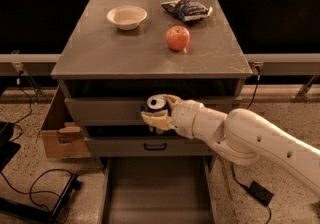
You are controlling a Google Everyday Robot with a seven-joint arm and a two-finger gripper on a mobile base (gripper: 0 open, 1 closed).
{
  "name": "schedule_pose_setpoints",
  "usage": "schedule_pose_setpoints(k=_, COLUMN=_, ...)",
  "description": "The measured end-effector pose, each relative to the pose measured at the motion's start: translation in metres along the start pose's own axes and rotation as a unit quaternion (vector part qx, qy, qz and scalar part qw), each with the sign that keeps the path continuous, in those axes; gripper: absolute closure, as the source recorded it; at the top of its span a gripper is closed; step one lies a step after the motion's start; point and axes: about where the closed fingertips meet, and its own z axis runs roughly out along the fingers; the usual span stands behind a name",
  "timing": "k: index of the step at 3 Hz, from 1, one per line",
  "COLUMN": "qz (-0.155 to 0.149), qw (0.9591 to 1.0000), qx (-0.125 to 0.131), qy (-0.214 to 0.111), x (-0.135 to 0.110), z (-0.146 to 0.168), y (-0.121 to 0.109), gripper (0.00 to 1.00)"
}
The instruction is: Place pepsi can into bottom drawer
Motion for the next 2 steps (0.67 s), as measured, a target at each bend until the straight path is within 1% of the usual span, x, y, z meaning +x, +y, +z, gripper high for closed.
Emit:
schedule_pose_setpoints(k=1, qz=0.065, qw=0.9977, qx=0.005, qy=0.018, x=0.073, z=-0.003, y=0.015, gripper=1.00)
schedule_pose_setpoints(k=2, qz=0.099, qw=0.9948, qx=-0.003, qy=0.026, x=0.140, z=-0.001, y=0.025, gripper=1.00)
